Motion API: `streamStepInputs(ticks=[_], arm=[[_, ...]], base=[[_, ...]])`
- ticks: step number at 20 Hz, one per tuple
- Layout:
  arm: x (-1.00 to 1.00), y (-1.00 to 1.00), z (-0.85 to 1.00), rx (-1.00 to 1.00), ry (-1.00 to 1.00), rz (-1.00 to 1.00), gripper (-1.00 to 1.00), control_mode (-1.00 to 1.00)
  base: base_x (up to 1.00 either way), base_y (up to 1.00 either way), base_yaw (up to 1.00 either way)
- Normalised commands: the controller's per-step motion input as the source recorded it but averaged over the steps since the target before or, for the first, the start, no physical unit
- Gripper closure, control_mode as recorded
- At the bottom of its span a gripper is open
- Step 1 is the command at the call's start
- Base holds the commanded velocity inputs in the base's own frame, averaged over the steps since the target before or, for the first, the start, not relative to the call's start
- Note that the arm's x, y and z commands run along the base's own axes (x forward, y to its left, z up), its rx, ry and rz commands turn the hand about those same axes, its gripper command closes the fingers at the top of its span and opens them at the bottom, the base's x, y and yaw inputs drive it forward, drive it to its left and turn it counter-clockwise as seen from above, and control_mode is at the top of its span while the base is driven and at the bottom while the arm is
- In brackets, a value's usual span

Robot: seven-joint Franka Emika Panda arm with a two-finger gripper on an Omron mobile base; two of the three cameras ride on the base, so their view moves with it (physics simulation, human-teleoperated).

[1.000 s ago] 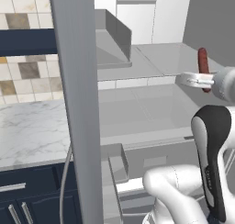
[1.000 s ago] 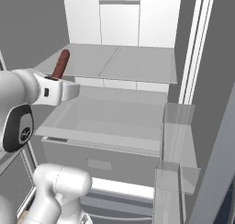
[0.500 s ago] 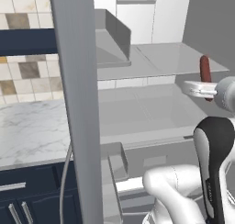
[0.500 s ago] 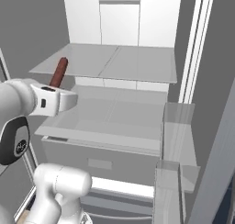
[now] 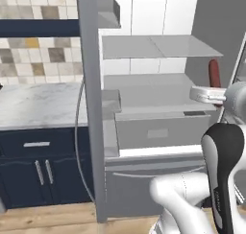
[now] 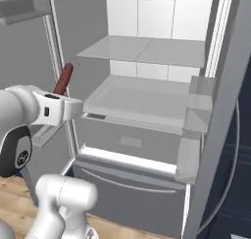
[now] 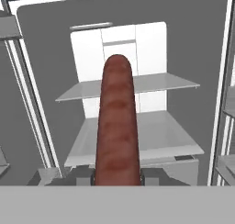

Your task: Move the hot dog bun to the plate on the dining table and place the condiment next to that plate. Then navigate to the fridge and take the sausage and place it on the plate as well.

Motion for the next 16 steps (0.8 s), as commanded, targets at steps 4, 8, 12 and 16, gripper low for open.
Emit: streamStepInputs(ticks=[4,8,12,16], arm=[[0.0,0.0,0.0,0.0,0.0,0.0,1.0,1.0],[0.0,0.0,0.0,0.0,0.0,0.0,1.0,1.0],[0.0,0.0,0.0,0.0,0.0,0.0,1.0,1.0],[0.0,0.0,0.0,0.0,0.0,0.0,1.0,1.0]], base=[[-1.0,-0.2,0.3],[-1.0,-0.23,0.3],[-0.98,-0.17,0.33],[-0.84,-0.01,0.42]])
